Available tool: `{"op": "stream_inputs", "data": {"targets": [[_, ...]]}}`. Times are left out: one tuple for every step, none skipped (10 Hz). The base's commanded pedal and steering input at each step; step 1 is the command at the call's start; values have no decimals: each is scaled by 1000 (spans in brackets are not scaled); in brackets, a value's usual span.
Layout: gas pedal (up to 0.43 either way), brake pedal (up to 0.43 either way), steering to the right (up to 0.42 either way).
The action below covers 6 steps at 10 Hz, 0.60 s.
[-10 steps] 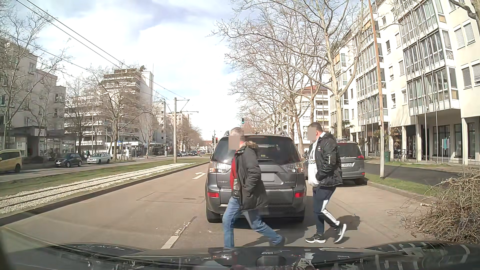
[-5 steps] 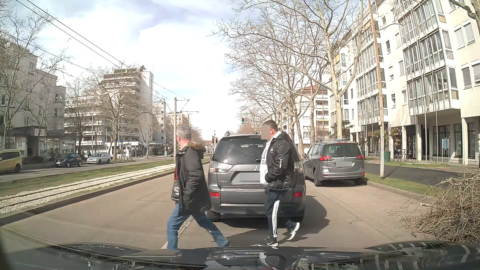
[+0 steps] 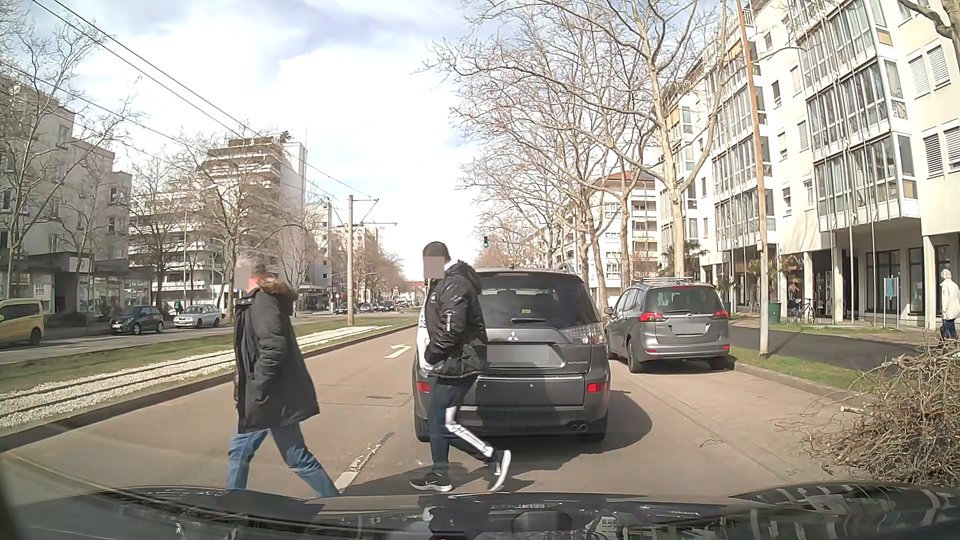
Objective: Follow the waypoints while adhering to traffic rules and regulations
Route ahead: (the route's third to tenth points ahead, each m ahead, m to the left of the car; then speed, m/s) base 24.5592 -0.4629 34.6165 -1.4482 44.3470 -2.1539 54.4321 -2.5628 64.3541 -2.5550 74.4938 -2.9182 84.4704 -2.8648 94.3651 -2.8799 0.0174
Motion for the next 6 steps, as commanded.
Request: {"op": "stream_inputs", "data": {"targets": [[0,256,5],[0,256,5],[0,256,5],[0,256,5],[0,256,5],[0,256,5]]}}
